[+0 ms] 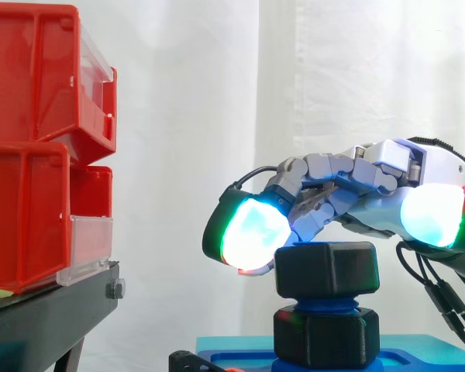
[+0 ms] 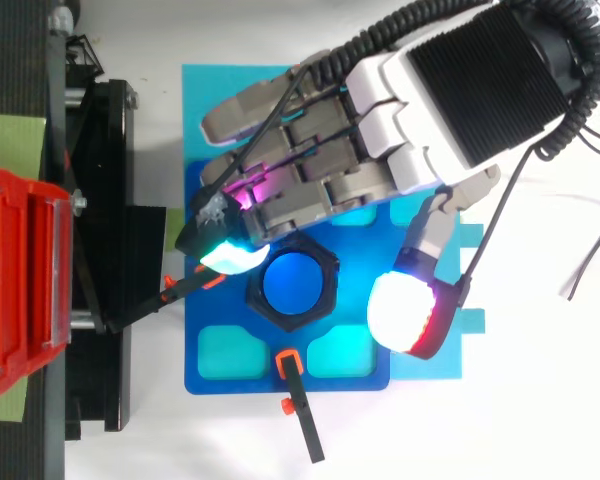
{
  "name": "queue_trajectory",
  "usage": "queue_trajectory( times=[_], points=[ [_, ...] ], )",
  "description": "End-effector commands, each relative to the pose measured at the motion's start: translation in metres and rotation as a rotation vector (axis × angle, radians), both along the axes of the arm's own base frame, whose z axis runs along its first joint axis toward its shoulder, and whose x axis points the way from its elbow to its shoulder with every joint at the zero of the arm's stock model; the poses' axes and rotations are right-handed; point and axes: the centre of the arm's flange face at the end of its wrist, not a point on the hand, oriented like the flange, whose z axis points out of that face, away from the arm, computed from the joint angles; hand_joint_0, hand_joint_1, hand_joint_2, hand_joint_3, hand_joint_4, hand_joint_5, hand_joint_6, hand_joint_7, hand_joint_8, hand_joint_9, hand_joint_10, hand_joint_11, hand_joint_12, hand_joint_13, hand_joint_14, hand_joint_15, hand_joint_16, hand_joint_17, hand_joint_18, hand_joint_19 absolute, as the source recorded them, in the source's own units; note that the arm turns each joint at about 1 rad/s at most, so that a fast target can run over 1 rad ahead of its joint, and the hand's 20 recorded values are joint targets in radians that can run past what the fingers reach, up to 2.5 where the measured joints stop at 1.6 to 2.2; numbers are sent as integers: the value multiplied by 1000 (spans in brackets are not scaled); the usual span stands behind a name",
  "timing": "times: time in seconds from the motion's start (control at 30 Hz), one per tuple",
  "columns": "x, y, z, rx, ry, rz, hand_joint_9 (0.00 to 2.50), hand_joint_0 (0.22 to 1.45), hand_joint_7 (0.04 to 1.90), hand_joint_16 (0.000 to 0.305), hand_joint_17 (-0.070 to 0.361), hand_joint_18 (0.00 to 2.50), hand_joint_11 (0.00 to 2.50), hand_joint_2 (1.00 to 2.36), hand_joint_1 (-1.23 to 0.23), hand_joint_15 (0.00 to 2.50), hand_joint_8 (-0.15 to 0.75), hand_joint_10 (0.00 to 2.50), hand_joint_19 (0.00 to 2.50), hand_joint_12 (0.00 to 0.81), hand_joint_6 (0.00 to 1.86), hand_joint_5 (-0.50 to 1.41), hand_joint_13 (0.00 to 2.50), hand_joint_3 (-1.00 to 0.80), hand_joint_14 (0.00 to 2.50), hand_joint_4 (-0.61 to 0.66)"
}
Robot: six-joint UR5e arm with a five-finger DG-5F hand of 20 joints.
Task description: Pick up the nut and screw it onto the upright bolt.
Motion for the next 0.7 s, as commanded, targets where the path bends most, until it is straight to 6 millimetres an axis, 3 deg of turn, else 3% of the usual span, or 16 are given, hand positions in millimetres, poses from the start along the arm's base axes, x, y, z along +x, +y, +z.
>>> queue_trajectory(
  times=[0.0,0.5,0.6,0.67],
  points=[
    [-3,-10,-1,-9,0,-4,820,508,1015,18,40,436,0,1000,-198,0,226,0,0,196,505,-51,744,-500,0,241],
    [-19,-45,-8,-34,19,-11,840,512,1152,17,39,461,0,1000,-199,0,227,0,0,193,505,-36,763,-500,0,227],
    [-19,-53,-6,-34,5,-18,844,512,1104,17,38,461,0,1000,-200,0,228,0,0,193,505,-40,764,-500,0,243],
    [-15,-55,2,-33,-18,-17,840,511,959,17,39,463,0,1000,-199,0,226,0,0,197,504,-55,765,-500,0,250]
  ],
)
